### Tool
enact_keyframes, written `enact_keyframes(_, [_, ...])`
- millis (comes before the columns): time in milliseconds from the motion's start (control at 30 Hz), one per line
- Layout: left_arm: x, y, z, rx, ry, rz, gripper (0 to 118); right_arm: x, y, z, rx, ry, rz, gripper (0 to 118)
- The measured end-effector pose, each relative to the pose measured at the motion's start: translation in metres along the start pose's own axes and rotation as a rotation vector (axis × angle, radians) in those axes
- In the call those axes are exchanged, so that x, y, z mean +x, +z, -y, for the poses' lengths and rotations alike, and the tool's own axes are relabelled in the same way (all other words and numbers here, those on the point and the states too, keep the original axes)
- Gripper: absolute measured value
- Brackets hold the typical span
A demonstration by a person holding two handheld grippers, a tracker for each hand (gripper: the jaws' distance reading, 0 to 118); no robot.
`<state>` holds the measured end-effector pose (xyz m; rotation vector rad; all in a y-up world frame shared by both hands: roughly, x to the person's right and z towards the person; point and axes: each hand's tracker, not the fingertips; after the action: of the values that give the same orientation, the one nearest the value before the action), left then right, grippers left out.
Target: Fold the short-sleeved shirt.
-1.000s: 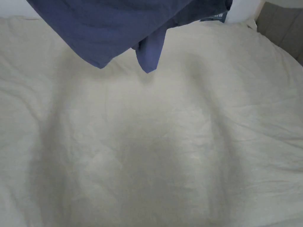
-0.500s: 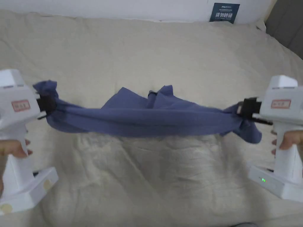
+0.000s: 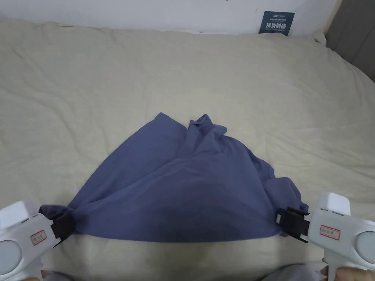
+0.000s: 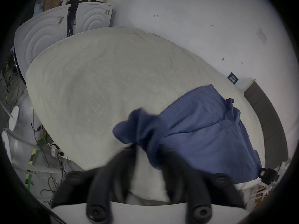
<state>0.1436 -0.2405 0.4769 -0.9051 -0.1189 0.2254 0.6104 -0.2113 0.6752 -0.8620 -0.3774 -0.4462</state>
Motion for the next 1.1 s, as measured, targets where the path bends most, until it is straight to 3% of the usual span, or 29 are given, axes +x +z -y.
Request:
enact_keyframes(33, [-0.001, 0.003, -0.004, 0.011, -0.015, -0.014, 105, 0.001, 0.005, -0.003, 0.011, 0.022, 0.014, 98])
enact_keyframes(67, [-0.003, 0.007, -0.009, 0.036, -0.019, -0.018, 118, 0.000, 0.012, -0.006, 0.033, 0.038, 0.020, 114])
enact_keyframes(233, [0.014, 0.058, -0.045, 0.266, -0.134, -0.023, 118, -0.014, 0.064, -0.034, 0.296, 0.154, 0.057, 115])
enact_keyframes(433, [0.078, 0.118, -0.053, 0.639, -0.348, 0.007, 118, -0.068, 0.119, -0.047, 0.674, 0.273, 0.072, 118])
enact_keyframes(600, [0.117, 0.130, -0.039, 0.716, -0.439, 0.080, 116, -0.096, 0.126, -0.041, 0.752, 0.289, 0.061, 118])
enact_keyframes(633, [0.121, 0.133, -0.036, 0.715, -0.441, 0.107, 109, -0.099, 0.126, -0.040, 0.748, 0.282, 0.050, 118])
enact_keyframes(667, [0.124, 0.132, -0.033, 0.711, -0.435, 0.127, 88, -0.100, 0.125, -0.039, 0.738, 0.275, 0.031, 118])
enact_keyframes(733, [0.127, 0.134, -0.028, 0.701, -0.437, 0.170, 44, -0.104, 0.126, -0.035, 0.727, 0.267, 0.012, 104])
enact_keyframes(767, [0.129, 0.135, -0.026, 0.693, -0.447, 0.193, 22, -0.103, 0.123, -0.035, 0.732, 0.269, 0.009, 84])
enact_keyframes(800, [0.131, 0.132, -0.024, 0.693, -0.452, 0.184, 13, -0.105, 0.124, -0.033, 0.736, 0.271, 0.011, 67])
enact_keyframes(867, [0.133, 0.132, -0.021, 0.686, -0.474, 0.174, 0, -0.108, 0.124, -0.031, 0.749, 0.284, 0.030, 17])
enact_keyframes(900, [0.133, 0.132, -0.021, 0.681, -0.479, 0.175, 0, -0.108, 0.124, -0.031, 0.753, 0.286, 0.033, 5])
enact_keyframes(1100, [0.125, 0.127, -0.026, 0.613, -0.445, 0.198, 0, -0.104, 0.124, -0.035, 0.705, 0.237, -0.015, 1])
